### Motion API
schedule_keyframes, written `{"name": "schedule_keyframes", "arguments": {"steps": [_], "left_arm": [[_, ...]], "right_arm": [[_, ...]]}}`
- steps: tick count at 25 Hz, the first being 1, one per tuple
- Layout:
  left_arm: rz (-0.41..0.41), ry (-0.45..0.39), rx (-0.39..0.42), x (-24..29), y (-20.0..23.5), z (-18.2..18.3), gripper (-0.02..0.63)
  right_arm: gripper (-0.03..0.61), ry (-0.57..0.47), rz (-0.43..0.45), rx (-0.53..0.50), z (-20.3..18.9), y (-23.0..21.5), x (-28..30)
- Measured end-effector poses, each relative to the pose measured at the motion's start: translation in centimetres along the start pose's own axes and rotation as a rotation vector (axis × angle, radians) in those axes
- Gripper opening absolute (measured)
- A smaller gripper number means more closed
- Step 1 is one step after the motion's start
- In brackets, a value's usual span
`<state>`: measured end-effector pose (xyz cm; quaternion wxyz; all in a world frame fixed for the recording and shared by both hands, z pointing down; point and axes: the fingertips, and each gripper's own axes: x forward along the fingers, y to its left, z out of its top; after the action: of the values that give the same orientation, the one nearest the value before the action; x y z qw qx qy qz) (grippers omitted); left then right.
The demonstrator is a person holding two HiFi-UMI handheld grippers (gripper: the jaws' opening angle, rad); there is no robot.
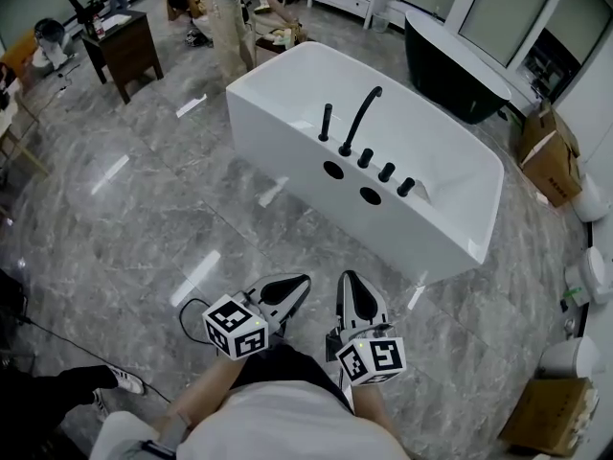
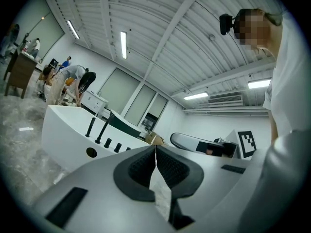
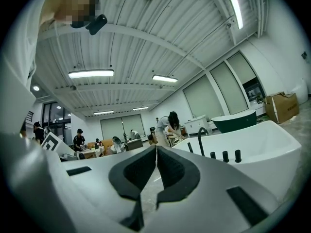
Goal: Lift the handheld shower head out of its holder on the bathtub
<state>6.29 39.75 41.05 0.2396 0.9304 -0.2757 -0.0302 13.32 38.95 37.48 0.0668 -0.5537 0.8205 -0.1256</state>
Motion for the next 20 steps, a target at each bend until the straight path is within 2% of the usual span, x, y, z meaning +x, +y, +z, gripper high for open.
{"name": "schedule_keyframes", "arguments": {"steps": [12, 20], "left_arm": [[-0.016, 0.000, -0.017, 5.1, 6.6, 4.9, 0.012], [-0.022, 0.003, -0.028, 6.8, 11.2, 7.3, 0.012]], "right_arm": [[0.018, 0.037, -0.031, 0.018, 0.9, -3.8, 9.0], [0.018, 0.053, -0.025, 0.022, 1.0, -4.6, 14.5]]}}
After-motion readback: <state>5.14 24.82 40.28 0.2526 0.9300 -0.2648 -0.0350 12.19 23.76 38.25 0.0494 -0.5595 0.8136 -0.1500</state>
